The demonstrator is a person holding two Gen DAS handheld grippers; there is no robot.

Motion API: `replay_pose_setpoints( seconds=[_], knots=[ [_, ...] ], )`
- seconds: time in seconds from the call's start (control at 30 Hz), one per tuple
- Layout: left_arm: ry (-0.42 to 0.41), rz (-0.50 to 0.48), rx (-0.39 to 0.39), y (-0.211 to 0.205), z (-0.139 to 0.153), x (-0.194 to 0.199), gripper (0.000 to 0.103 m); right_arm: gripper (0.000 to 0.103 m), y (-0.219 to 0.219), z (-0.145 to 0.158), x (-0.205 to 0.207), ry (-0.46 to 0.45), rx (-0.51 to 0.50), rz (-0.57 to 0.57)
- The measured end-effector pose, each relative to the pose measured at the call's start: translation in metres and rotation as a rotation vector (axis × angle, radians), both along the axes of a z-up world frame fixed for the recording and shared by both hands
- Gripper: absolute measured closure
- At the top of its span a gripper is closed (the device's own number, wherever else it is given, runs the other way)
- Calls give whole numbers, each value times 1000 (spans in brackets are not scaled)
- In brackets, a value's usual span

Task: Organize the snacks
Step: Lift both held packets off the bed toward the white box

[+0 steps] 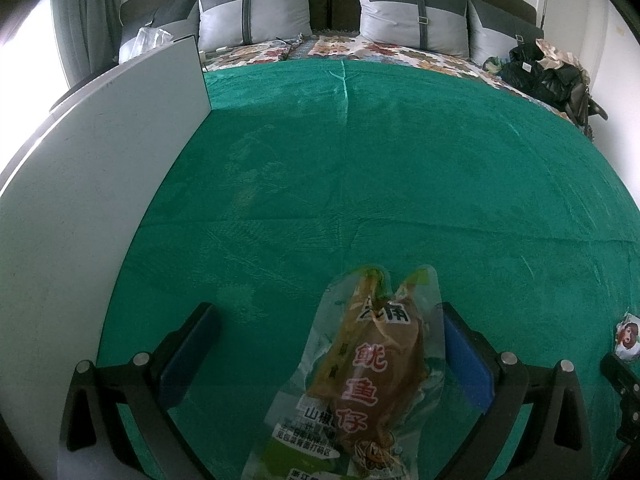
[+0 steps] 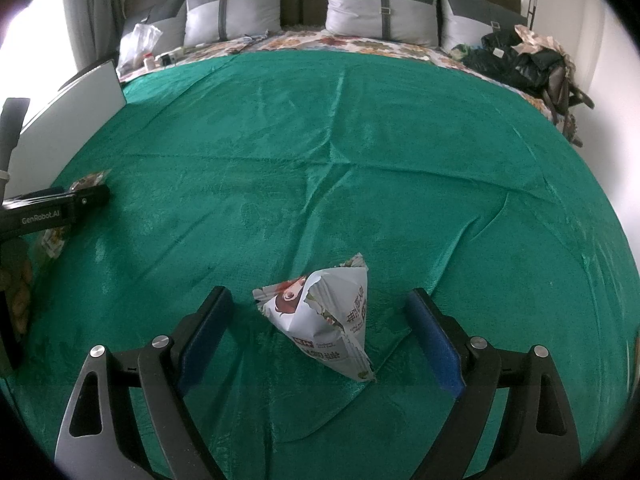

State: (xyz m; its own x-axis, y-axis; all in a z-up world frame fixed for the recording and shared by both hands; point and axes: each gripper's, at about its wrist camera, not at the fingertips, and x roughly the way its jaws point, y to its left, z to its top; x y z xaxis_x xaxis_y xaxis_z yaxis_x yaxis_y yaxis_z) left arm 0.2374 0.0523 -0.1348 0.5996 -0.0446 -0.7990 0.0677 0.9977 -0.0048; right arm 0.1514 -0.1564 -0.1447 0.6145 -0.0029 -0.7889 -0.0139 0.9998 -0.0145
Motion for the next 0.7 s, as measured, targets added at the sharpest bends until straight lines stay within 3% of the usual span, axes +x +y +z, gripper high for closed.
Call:
replay_pose_setpoints(
  seconds=[0.43,0.5,0.63,0.7],
  knots=[
    [4,-8,1,0,0,0,0,11,-1,-1,0,1,12,4],
    [43,-56,3,1,1,3,0,11,-5,-1,0,-1,31,23],
    [203,-205,11,4,5,5,0,12,-29,8,-9,72,135,78],
    [219,-252,-6,6,10,0,1,12,-42,13,-13,111,181,67]
  ],
)
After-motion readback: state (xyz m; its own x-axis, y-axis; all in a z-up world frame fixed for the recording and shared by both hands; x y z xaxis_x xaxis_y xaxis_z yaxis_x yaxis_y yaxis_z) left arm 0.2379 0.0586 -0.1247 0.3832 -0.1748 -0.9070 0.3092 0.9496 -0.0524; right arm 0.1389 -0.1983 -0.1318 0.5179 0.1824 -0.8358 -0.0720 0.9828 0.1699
